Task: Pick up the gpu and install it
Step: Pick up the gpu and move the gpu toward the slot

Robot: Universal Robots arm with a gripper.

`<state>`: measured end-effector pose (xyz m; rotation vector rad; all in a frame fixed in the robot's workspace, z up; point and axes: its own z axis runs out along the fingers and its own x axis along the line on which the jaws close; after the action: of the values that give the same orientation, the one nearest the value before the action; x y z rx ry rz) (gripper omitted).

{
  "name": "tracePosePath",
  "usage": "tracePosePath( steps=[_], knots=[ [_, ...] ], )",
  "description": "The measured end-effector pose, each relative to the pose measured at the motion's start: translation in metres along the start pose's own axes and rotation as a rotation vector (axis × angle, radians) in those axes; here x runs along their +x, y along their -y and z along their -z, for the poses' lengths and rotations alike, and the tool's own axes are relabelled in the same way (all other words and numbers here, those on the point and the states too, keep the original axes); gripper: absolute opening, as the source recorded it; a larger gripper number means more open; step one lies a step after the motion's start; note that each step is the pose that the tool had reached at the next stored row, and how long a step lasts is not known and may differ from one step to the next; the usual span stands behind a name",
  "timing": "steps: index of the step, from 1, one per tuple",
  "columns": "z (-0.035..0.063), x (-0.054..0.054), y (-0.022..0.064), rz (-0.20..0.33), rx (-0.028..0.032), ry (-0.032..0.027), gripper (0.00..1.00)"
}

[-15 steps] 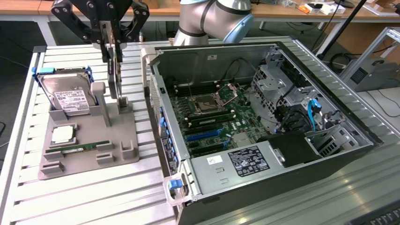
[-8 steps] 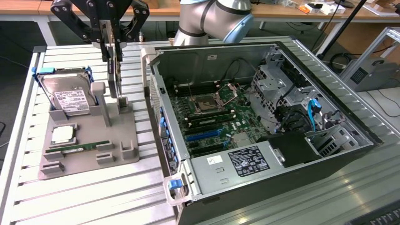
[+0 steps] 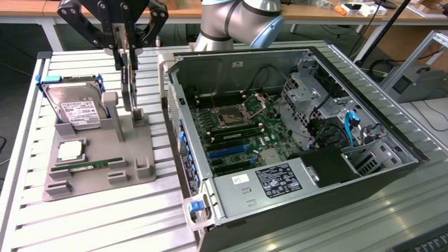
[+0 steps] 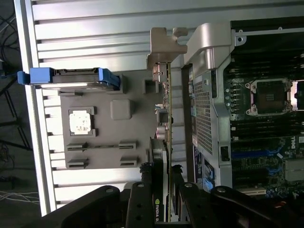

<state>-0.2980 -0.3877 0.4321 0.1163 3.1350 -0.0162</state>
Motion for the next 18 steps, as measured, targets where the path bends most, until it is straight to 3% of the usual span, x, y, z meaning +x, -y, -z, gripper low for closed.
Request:
tracePosePath(
  steps=[18],
  knots=[
    [-0.0001,-0.0051,0.0068,0.0,0.0,0.0,0.27]
  ],
)
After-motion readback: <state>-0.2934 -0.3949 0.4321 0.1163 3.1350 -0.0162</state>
